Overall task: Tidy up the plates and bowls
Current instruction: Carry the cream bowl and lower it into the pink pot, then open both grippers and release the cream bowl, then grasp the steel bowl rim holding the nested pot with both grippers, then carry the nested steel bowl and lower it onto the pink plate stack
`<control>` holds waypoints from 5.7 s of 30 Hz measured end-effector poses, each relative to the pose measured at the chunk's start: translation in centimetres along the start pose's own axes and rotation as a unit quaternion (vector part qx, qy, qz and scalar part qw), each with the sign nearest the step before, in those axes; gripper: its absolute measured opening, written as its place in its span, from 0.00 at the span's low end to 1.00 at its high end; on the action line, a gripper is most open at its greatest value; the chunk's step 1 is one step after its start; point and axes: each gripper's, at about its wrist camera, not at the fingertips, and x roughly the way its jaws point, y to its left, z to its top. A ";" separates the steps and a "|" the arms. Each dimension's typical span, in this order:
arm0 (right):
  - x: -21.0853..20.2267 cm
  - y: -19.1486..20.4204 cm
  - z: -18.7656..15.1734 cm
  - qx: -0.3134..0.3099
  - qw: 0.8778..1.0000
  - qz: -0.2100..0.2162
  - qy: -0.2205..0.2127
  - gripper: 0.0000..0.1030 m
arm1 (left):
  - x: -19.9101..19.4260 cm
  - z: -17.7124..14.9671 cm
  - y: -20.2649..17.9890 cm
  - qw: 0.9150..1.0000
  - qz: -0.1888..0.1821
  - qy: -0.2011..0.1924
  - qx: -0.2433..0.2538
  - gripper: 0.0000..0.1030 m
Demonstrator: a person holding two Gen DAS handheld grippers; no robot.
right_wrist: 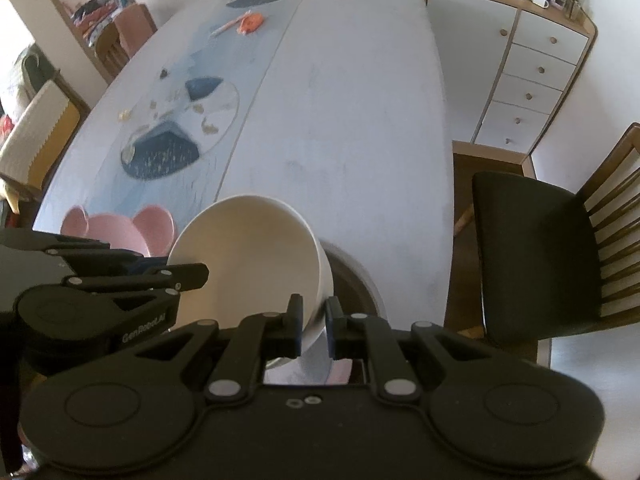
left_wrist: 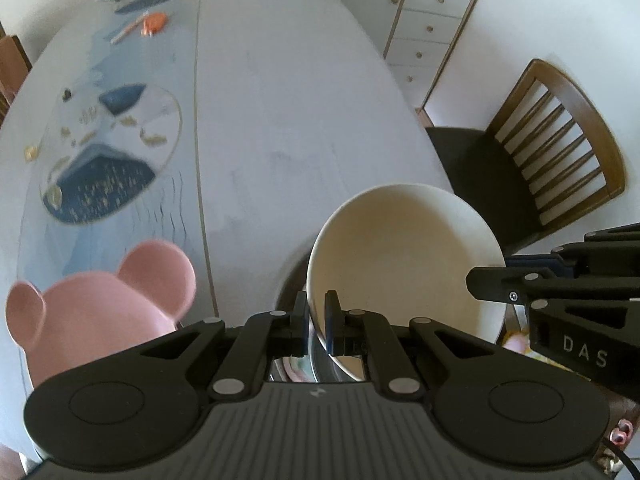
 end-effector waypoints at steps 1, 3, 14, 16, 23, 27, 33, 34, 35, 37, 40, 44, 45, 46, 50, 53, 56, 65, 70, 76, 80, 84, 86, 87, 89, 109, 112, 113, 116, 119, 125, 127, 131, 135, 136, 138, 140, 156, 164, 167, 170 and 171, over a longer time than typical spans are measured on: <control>0.2 0.1 -0.3 -0.003 1.000 0.000 0.004 0.12 | 0.2 -0.4 -0.1 1.000 0.000 0.004 -0.002 0.06; 0.5 0.1 -0.8 -0.007 1.000 0.000 0.011 0.12 | 0.5 -0.9 -0.2 1.000 -0.001 0.012 -0.003 0.06; 1.8 0.3 -1.9 -0.017 0.999 0.000 0.032 0.13 | 2.6 -2.6 -0.6 0.999 0.005 0.042 0.002 0.06; 1.9 0.4 -2.0 -0.020 0.999 -0.001 0.033 0.13 | 3.0 -2.7 -0.5 0.999 0.006 0.045 0.003 0.07; 2.4 0.5 -1.9 -0.021 0.999 0.001 0.039 0.13 | 3.5 -2.6 -0.5 0.999 0.011 0.048 0.011 0.07; 2.2 0.4 -1.8 -0.025 0.999 0.006 0.041 0.16 | 4.0 -2.7 -0.5 0.998 0.008 0.056 0.014 0.07; 1.9 0.3 -1.6 -0.027 0.999 0.016 0.038 0.20 | 4.2 -2.8 -0.3 0.998 0.005 0.053 0.022 0.07; 1.8 0.3 -1.6 -0.028 0.999 0.018 0.037 0.21 | 4.2 -2.8 -0.3 0.998 0.005 0.054 0.023 0.07; 1.7 0.3 -1.5 -0.030 0.999 0.020 0.036 0.22 | 4.3 -2.8 -0.3 0.998 0.005 0.056 0.023 0.08; 1.4 0.4 -1.4 -0.035 0.999 0.021 0.032 0.22 | 4.3 -2.8 -0.2 0.998 0.003 0.055 0.020 0.08; 1.2 0.3 -1.2 -0.038 0.999 0.022 0.028 0.23 | 4.3 -2.8 -0.1 0.999 -0.003 0.049 0.021 0.08; 1.0 0.0 -1.0 -0.035 0.999 0.027 0.024 0.28 | 4.2 -2.6 0.3 0.999 -0.014 0.047 0.015 0.08; 0.9 -0.1 -0.9 -0.035 0.999 0.028 0.022 0.29 | 4.2 -2.6 0.4 0.999 -0.015 0.046 0.015 0.09; 0.8 -0.1 -0.9 -0.036 0.999 0.029 0.019 0.30 | 4.1 -2.7 0.4 0.999 -0.016 0.044 0.015 0.09; 0.3 -0.5 -0.6 -0.034 0.999 0.037 0.007 0.35 | 3.4 -2.8 0.5 0.999 -0.022 0.029 0.016 0.19; -0.2 -0.8 -0.4 -0.032 0.999 0.040 -0.003 0.40 | 2.7 -3.0 0.6 1.000 -0.018 0.014 0.014 0.34; -0.6 -1.3 -0.1 -0.031 0.999 0.042 -0.010 0.46 | 1.9 -3.1 0.9 1.000 -0.016 -0.002 0.010 0.49; -1.7 -2.9 0.1 -0.038 0.997 0.041 -0.047 0.61 | -0.7 -3.9 2.2 0.999 -0.010 -0.037 -0.006 0.56; -1.9 -4.0 -0.2 -0.036 0.997 0.042 -0.056 0.69 | -1.7 -4.7 2.8 0.999 -0.002 -0.049 -0.014 0.64; -1.8 -5.6 -0.6 -0.031 0.996 0.056 -0.068 0.84 | -1.9 -5.9 3.3 0.998 -0.003 -0.054 -0.030 0.71; -1.2 -6.8 -1.0 -0.030 0.995 0.066 -0.071 0.94 | -1.6 -7.1 3.9 0.997 -0.015 -0.056 -0.041 0.72; 0.1 -8.4 -1.4 -0.010 0.995 0.076 -0.060 0.94 | -0.9 -8.2 4.5 0.997 -0.023 -0.050 -0.052 0.72; 0.8 -9.1 -1.8 -0.003 0.995 0.082 -0.056 0.94 | -0.5 -8.7 4.7 0.997 -0.025 -0.047 -0.053 0.72; 1.2 -9.3 -2.0 -0.001 0.995 0.083 -0.054 0.94 | -0.3 -8.9 4.7 0.997 -0.024 -0.047 -0.053 0.72; 2.0 -9.7 -2.4 0.004 0.996 0.079 -0.050 0.94 | 0.1 -9.3 4.7 0.997 -0.020 -0.044 -0.056 0.72; 7.1 -10.7 -3.9 0.029 0.995 0.098 0.011 0.47 | 3.9 -10.2 5.3 0.990 -0.099 0.000 -0.103 0.48; 7.4 -10.4 -3.8 0.026 0.995 0.096 0.014 0.42 | 4.3 -10.0 5.3 0.988 -0.110 0.008 -0.111 0.39; 7.5 -10.3 -3.8 0.025 0.995 0.096 0.015 0.39 | 4.4 -9.9 5.3 0.987 -0.113 0.010 -0.112 0.36; 7.7 -10.1 -3.5 0.019 0.995 0.093 0.015 0.36 | 4.8 -9.5 5.0 0.988 -0.112 0.014 -0.109 0.32; 8.0 -9.9 -3.2 0.015 0.996 0.089 0.016 0.31 | 5.0 -9.4 4.9 0.987 -0.113 0.017 -0.113 0.30; 8.2 -9.6 -3.0 0.013 0.996 0.090 0.015 0.20 | 5.3 -9.1 5.1 0.986 -0.117 0.015 -0.119 0.19; 8.2 -9.4 -3.0 0.011 0.995 0.094 0.017 0.16 | 5.3 -9.2 5.2 0.985 -0.117 0.014 -0.123 0.18; 8.0 -8.8 -3.0 0.006 0.996 0.086 0.017 0.11 | 5.2 -9.2 5.2 0.985 -0.113 0.011 -0.127 0.17; 7.8 -8.3 -3.1 0.010 0.997 0.077 0.018 0.11 | 5.0 -9.2 5.1 0.987 -0.101 0.009 -0.123 0.16; 7.7 -8.2 -3.1 0.012 0.997 0.078 0.018 0.10 | 5.0 -9.2 5.1 0.987 -0.098 0.009 -0.125 0.16; 7.4 -7.9 -3.1 0.018 0.997 0.076 0.020 0.10 | 4.8 -9.3 5.2 0.987 -0.094 0.010 -0.129 0.15; 7.0 -7.5 -3.0 0.014 0.997 0.076 0.016 0.09 | 4.5 -9.3 5.3 0.987 -0.089 0.007 -0.131 0.15; 1.7 -4.1 -1.6 0.046 0.996 0.070 -0.029 0.09 | -1.1 -7.8 7.5 0.988 -0.083 -0.050 -0.122 0.15; 1.3 0.8 -1.0 0.051 0.995 0.077 -0.037 0.09 | -4.1 -7.3 12.6 0.991 -0.070 -0.058 -0.101 0.15; 1.7 3.1 -0.9 0.052 0.995 0.079 -0.036 0.09 | -4.7 -7.5 15.0 0.991 -0.068 -0.055 -0.099 0.15; 2.1 5.5 -0.9 0.053 0.995 0.083 -0.034 0.10 | -5.3 -7.9 17.2 0.992 -0.064 -0.054 -0.093 0.15; 2.2 6.2 -0.8 0.053 0.995 0.084 -0.034 0.10 | -5.5 -7.9 18.0 0.992 -0.063 -0.054 -0.091 0.15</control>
